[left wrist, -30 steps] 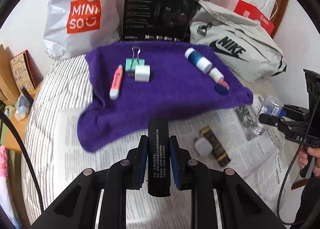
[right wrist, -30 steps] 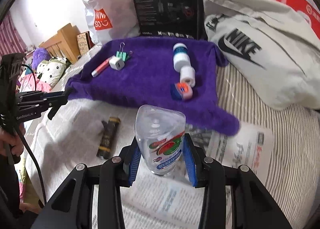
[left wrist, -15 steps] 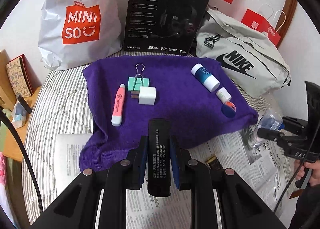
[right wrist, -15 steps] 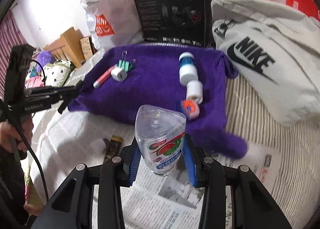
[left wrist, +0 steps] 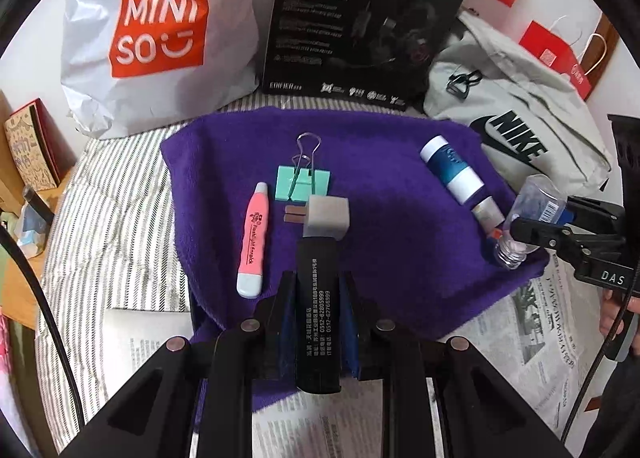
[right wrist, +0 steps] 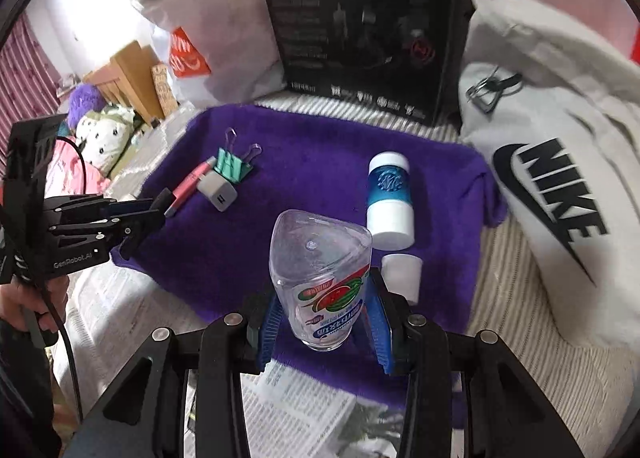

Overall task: Organize rigid objects
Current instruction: 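Carry the USB stick in the left tool while the right tool carries the candy bottle to the towel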

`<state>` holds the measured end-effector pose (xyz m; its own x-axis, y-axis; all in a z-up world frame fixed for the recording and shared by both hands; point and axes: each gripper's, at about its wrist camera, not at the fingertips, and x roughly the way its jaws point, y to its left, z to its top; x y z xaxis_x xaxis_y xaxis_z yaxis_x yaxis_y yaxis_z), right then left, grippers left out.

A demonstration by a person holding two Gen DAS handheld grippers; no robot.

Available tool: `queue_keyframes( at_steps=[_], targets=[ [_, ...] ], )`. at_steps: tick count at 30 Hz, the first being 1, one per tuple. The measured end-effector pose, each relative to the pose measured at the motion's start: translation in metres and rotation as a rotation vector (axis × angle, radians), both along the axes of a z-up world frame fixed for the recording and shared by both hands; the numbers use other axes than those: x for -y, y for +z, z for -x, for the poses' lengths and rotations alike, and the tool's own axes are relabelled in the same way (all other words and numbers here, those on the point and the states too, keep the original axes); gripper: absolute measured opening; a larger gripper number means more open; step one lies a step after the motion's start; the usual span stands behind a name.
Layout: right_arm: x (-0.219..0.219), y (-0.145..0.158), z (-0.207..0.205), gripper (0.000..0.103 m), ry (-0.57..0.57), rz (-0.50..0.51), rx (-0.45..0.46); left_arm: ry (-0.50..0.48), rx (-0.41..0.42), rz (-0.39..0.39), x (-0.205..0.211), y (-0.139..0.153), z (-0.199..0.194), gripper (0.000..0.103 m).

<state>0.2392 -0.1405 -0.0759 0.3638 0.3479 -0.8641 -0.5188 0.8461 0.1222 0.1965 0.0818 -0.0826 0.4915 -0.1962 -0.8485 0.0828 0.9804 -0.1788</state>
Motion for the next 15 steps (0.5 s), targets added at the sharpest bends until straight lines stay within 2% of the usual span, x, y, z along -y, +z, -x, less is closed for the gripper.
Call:
queue_keyframes(
  at_steps=[5, 15],
  targets=[
    [-0.014, -0.022, -0.010, 0.040, 0.019, 0.058, -0.039, -0.009, -0.019, -0.007, 0.002, -0.011, -0.007, 0.021],
    [-0.034, -0.041, -0.032, 0.040, 0.019, 0.119, -0.052, -0.020, -0.028, -0.035, 0.005, -0.023, -0.021, 0.021]
  ],
)
